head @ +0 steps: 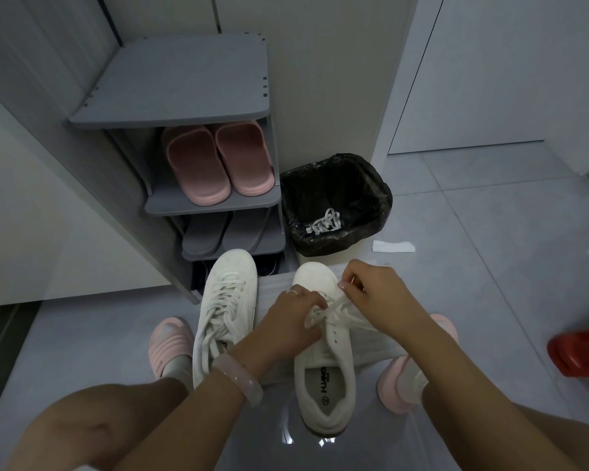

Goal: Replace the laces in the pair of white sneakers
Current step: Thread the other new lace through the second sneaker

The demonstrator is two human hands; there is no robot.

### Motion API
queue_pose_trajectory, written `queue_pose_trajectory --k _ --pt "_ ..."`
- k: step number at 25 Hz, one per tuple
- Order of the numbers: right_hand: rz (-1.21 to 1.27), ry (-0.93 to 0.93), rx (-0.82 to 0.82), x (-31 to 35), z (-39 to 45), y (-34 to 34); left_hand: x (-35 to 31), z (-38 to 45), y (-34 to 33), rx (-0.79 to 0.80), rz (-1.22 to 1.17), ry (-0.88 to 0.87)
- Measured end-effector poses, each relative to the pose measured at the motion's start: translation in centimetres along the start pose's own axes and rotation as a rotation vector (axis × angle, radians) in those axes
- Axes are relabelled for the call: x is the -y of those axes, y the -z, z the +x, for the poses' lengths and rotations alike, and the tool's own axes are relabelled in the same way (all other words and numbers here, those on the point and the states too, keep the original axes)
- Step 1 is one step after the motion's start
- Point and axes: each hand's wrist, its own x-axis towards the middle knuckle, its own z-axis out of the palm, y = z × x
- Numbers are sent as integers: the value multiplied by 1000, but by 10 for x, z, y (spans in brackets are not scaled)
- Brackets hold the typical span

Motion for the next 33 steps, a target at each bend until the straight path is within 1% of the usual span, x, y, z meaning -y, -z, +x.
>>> queue_pose_trajectory --k 1,3,4,5,7,8,10,11,12,13,14,15,16,17,18,19,20,21,22,23,24,25,26,27,28,29,30,31,32,33 --pt "103 -4 -47 2 0 0 -2 3 -1 -13 20 -23" --pt "240 -1 -130 7 -1 1 -6 9 -4 28 -17 -74" --pt "266 4 -147 8 0 1 -8 12 -6 88 -26 -100" --pt "263 7 -144 8 0 1 -9 14 -7 167 18 -116" --pt "176 17 -98 5 -1 0 -11 16 -10 298 227 -123" --pt "64 33 -75 3 -2 -1 -11 16 -12 318 318 -137" --pt "-197 76 -68 -4 -3 -2 -13 15 -14 321 452 -160" --pt "-227 88 -93 -6 -3 -2 -15 14 -16 309 505 -158" --pt "-170 86 -128 -6 -2 -2 -19 11 -16 287 499 -157" --pt "-9 52 -177 -5 -2 -1 -21 12 -16 244 387 -141" --pt "250 -20 -222 -2 -1 1 -21 11 -13 163 144 -102" --pt "593 -99 -247 2 0 5 -21 11 -7 79 -159 -39" --pt "952 -166 -259 5 1 10 -21 10 3 14 -413 36" --pt "1253 -224 -289 7 1 17 -19 8 15 -44 -582 105" --pt "1460 -263 -351 5 2 26 -16 6 28 -102 -675 152" --pt "1581 -289 -433 1 3 36 -11 4 41 -165 -742 183" --pt "1635 -313 -522 -3 3 46 -7 1 56 -246 -792 215" --pt "1640 -336 -603 -8 3 54 0 -3 70 -337 -786 260" --pt "1620 -356 -669 -12 2 60 9 -6 82 -433 -682 316" --pt "1592 -371 -713 -14 0 64 19 -9 91 -495 -466 403" --pt "1556 -380 -731 -14 -2 65 27 -13 95 -496 -192 490" --pt "1525 -378 -720 -11 -3 65 29 -16 94 -461 44 541" --pt "1511 -358 -679 -4 -4 62 26 -18 89 -440 175 531" --pt "1514 -324 -610 4 -5 58 17 -17 80 -423 165 458" --pt "1522 -286 -521 14 -6 53 3 -16 68 -388 45 328" --pt "1519 -250 -429 25 -7 46 -13 -14 56 -280 -145 200" --pt "1508 -219 -345 34 -8 38 -34 -15 44 -125 -362 98" --pt "1510 -197 -282 42 -9 30 -49 -16 34 8 -537 27" --pt "1540 -188 -248 47 -9 25 -58 -16 27 93 -655 -13" --pt "1598 -199 -247 47 -7 25 -59 -16 25 134 -702 -36"
